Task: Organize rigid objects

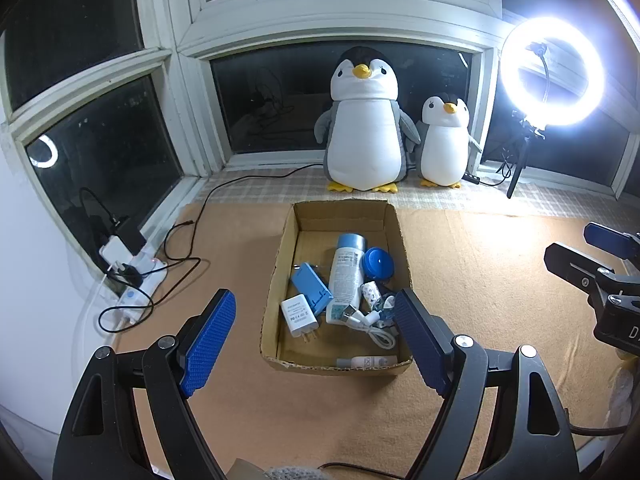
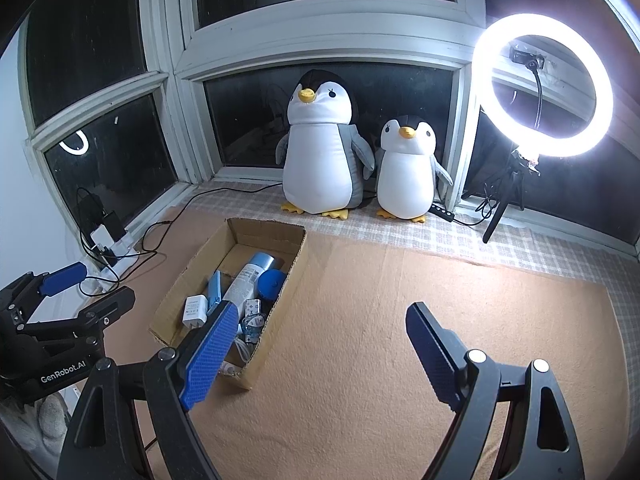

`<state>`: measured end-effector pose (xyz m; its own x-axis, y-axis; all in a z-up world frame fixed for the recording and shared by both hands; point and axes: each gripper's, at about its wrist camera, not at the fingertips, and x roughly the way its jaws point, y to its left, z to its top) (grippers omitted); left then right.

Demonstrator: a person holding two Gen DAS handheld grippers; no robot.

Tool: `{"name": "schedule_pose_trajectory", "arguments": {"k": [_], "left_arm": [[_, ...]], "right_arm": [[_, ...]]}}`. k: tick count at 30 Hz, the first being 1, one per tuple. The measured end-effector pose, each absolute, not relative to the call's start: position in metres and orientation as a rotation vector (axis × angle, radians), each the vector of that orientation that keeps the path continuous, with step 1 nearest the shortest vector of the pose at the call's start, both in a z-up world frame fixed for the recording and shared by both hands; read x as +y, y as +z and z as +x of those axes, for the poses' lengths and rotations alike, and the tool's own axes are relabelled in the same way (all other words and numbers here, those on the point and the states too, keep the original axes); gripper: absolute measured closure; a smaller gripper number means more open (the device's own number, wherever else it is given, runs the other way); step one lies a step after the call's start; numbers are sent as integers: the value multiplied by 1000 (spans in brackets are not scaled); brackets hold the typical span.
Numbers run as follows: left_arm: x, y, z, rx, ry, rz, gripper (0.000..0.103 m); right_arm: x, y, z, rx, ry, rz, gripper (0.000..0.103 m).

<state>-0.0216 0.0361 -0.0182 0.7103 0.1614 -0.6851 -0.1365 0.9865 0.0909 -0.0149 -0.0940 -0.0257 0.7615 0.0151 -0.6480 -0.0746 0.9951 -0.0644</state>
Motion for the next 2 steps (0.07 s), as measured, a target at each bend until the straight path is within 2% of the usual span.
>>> {"name": "schedule_pose_trajectory", "arguments": {"k": [2], "left_arm": [[35,-19,-21,766,168,33,21]], "right_arm": [[-95,-26,-15,704,49,-88,20]]}}
